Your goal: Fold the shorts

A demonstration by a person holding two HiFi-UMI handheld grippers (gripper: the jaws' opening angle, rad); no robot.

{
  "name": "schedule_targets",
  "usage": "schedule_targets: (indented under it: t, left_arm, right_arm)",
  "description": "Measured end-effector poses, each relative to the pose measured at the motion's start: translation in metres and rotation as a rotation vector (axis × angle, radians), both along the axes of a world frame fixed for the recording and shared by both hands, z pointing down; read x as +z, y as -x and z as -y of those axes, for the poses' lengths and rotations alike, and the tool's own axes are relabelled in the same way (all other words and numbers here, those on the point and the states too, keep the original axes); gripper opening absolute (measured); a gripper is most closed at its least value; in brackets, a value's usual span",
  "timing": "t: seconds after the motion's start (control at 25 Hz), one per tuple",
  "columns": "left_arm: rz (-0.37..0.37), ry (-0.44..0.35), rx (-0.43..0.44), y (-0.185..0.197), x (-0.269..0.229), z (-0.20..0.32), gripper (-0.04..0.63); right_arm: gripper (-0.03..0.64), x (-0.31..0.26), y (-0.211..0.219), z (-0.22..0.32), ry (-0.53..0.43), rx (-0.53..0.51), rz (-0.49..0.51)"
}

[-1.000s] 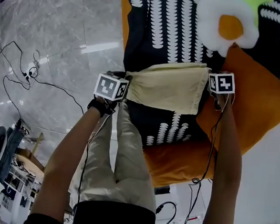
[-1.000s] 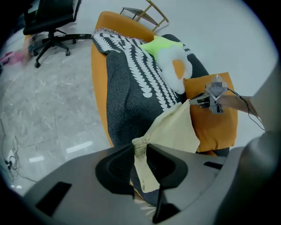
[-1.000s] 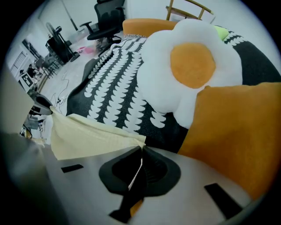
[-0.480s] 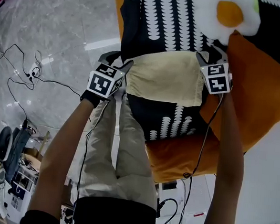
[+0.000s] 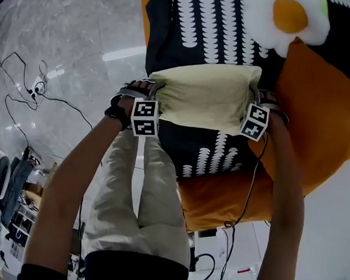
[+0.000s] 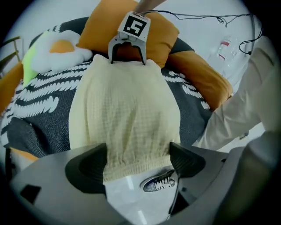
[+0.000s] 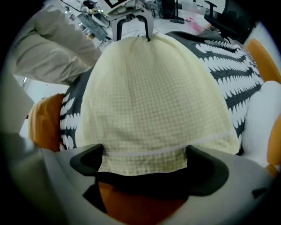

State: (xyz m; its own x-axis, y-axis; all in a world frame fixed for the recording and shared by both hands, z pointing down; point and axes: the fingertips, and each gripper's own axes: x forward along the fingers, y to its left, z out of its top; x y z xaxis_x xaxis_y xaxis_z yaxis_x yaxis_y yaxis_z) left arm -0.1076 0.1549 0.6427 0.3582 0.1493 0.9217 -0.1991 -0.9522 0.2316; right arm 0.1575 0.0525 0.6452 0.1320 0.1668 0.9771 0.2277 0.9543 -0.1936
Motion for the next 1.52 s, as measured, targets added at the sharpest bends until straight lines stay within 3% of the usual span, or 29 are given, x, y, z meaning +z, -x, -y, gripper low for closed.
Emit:
schedule_targets:
  t: [0.16, 0.24, 0.36, 0.44, 0.52, 0.64, 0.76, 0.92, 0.96, 1.0, 1.08, 1.12, 1.2, 1.28, 1.4, 1.52]
  left_arm:
    - [-0.049, -0.02, -0.127, 0.0, -0.01, 0.014, 0.434]
    - [-0.065, -0.045, -0.157, 0.006, -0.018, 0.013, 0.434]
    - [-0.103, -0.119, -0.139, 0.004, -0.043, 0.001, 0.434]
    - [-0.115, -0.162, -0.094, 0.0, -0.056, -0.014, 0.434]
    - [-0.105, -0.156, -0.048, -0.003, -0.056, -0.032, 0.433]
    - [-0.078, -0.096, -0.014, -0.005, -0.043, -0.056, 0.433]
    - [-0.037, -0.092, 0.0, -0.008, -0.02, -0.065, 0.431]
    - [-0.006, -0.115, -0.057, -0.013, 0.002, -0.057, 0.414]
    - [0.0, -0.13, -0.086, -0.013, 0.003, -0.051, 0.372]
    - [0.003, -0.15, -0.121, -0.013, 0.002, -0.044, 0.272]
    - [0.002, -0.182, -0.178, -0.011, -0.004, -0.032, 0.093]
    - [0.001, -0.196, -0.184, -0.008, -0.007, -0.029, 0.051]
    - [0.004, -0.229, -0.162, 0.001, -0.015, -0.03, 0.036]
    - [0.006, -0.249, -0.16, 0.011, -0.022, -0.035, 0.032]
    - [-0.014, -0.222, -0.175, 0.013, -0.033, -0.047, 0.029]
    - [-0.04, -0.176, -0.131, 0.005, -0.044, -0.077, 0.029]
  right_arm:
    - [0.598, 0.005, 0.005, 0.011, -0.037, 0.011, -0.018]
    - [0.598, -0.004, 0.021, 0.019, -0.066, 0.109, 0.041]
    - [0.598, -0.04, 0.043, 0.02, -0.152, 0.35, 0.199]
    - [0.598, -0.06, 0.046, -0.003, -0.16, 0.39, 0.251]
    - [0.597, -0.067, 0.035, -0.038, -0.133, 0.303, 0.226]
    - [0.587, -0.062, 0.001, -0.074, -0.152, 0.088, 0.103]
    - [0.464, -0.045, -0.023, -0.082, -0.252, -0.133, 0.021]
    - [0.409, -0.022, -0.036, -0.085, -0.265, -0.251, -0.046]
    - [0.382, -0.02, -0.034, -0.086, -0.281, -0.275, -0.04]
    - [0.319, -0.019, -0.028, -0.085, -0.31, -0.281, -0.011]
    - [0.08, -0.025, -0.014, -0.082, -0.372, -0.246, 0.063]
    - [0.071, -0.03, -0.011, -0.079, -0.389, -0.226, 0.079]
    - [0.061, -0.042, -0.006, -0.077, -0.397, -0.185, 0.093]
    - [0.058, -0.049, -0.008, -0.08, -0.383, -0.211, 0.081]
    - [0.057, -0.055, -0.022, -0.09, -0.346, -0.304, 0.037]
    - [0.057, -0.061, -0.027, -0.117, -0.28, -0.277, 0.024]
